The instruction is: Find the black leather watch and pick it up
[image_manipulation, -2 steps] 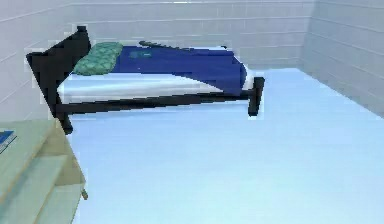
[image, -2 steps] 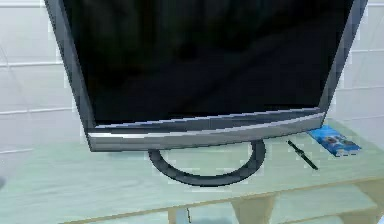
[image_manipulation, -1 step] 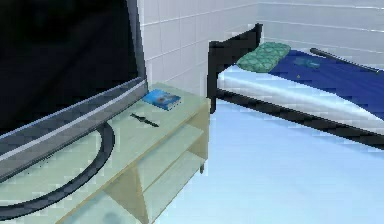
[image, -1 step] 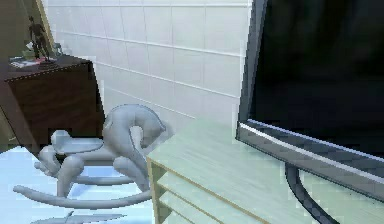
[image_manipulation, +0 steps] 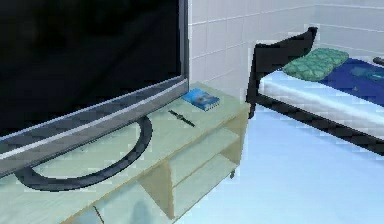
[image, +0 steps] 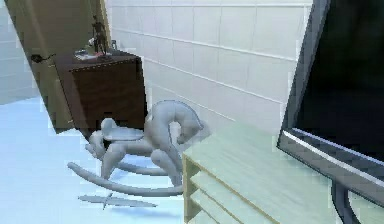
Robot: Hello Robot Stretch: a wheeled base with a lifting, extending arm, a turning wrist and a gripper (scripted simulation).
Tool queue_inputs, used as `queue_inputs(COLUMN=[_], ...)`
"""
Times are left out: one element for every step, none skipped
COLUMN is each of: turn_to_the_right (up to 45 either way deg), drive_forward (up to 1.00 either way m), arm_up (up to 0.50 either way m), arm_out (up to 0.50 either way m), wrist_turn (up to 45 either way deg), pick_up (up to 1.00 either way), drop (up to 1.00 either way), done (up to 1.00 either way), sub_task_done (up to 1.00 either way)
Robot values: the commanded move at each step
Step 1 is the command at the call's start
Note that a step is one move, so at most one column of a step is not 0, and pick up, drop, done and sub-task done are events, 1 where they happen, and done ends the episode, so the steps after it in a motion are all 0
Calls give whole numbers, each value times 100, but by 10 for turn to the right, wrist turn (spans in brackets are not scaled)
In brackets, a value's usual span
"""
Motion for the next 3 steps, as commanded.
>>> queue_inputs(turn_to_the_right=[450, 450, 270], drive_forward=[0, 0, 0], arm_up=[0, 0, 0], arm_out=[0, 0, 0], wrist_turn=[0, 0, 0], pick_up=[0, 0, 0], drop=[0, 0, 0], done=[0, 0, 0], sub_task_done=[0, 0, 0])
